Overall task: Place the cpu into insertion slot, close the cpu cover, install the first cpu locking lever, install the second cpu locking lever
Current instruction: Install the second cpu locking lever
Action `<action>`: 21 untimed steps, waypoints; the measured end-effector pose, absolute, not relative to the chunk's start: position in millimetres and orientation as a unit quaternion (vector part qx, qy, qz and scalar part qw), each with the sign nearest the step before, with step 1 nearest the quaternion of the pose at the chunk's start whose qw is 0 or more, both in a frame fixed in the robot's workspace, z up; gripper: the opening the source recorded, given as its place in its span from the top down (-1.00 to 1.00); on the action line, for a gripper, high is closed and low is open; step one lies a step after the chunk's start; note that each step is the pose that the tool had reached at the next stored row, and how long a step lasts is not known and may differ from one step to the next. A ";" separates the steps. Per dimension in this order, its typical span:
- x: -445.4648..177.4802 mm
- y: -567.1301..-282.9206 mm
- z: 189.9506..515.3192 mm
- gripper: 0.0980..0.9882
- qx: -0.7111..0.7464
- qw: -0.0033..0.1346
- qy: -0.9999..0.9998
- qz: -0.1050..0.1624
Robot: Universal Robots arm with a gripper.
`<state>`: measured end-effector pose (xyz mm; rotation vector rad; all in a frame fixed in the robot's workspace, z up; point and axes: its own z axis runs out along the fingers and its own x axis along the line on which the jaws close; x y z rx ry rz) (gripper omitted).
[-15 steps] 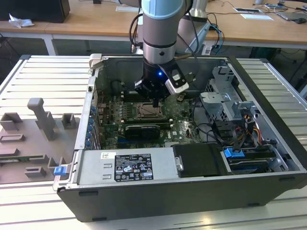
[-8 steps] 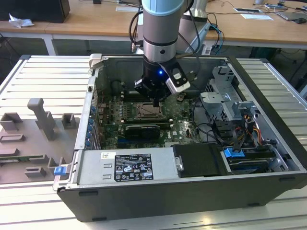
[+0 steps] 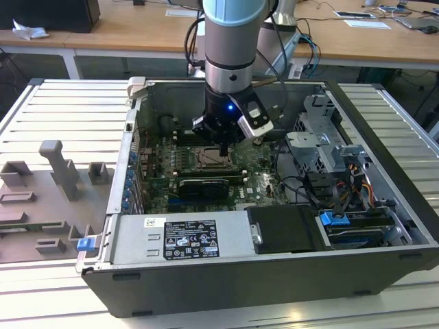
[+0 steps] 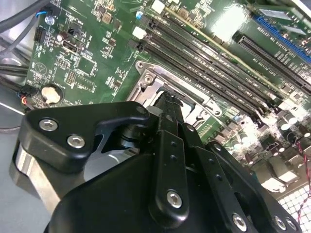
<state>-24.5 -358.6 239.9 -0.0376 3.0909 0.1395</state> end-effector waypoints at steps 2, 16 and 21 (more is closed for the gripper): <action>-24.5 -361.6 239.5 0.98 -0.012 0.023 0.999 0.045; -53.0 -377.7 232.9 0.98 -0.023 0.022 0.998 0.060; -59.9 -379.2 226.2 0.98 -0.028 0.021 0.998 0.060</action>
